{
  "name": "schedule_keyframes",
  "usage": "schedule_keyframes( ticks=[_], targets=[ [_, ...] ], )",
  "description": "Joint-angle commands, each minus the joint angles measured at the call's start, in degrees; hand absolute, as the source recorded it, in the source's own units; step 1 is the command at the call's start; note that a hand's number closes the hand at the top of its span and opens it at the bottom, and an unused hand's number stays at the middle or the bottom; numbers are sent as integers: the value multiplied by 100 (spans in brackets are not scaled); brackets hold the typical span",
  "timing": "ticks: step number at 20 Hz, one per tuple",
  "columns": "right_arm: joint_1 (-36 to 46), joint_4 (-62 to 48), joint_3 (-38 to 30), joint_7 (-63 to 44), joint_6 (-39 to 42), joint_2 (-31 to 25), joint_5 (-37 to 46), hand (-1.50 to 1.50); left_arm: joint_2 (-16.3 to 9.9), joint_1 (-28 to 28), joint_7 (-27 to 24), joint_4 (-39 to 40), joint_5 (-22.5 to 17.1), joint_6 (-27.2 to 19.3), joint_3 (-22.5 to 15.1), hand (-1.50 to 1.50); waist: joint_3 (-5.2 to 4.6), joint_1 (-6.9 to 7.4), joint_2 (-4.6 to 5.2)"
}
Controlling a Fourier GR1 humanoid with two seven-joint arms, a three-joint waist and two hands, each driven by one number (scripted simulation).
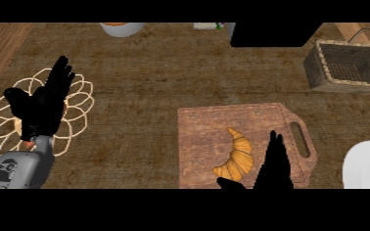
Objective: Pick the croissant from the cutting board and place it in the basket
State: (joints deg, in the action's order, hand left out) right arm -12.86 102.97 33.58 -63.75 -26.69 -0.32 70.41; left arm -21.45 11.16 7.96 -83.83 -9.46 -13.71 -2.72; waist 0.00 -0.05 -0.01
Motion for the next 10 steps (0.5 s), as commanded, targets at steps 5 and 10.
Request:
schedule_keyframes(
  ticks=[5, 10],
  targets=[
    [282, -735, 53, -723, -713, 31, -183, -150, 49, -33, 43, -29, 41, 198, 183, 0, 1, 7, 0],
    [512, -730, -69, -775, -467, 31, -316, -150, 110, -40, -1, 20, 139, 290, 275, 0, 0, 1, 2]
  ],
)
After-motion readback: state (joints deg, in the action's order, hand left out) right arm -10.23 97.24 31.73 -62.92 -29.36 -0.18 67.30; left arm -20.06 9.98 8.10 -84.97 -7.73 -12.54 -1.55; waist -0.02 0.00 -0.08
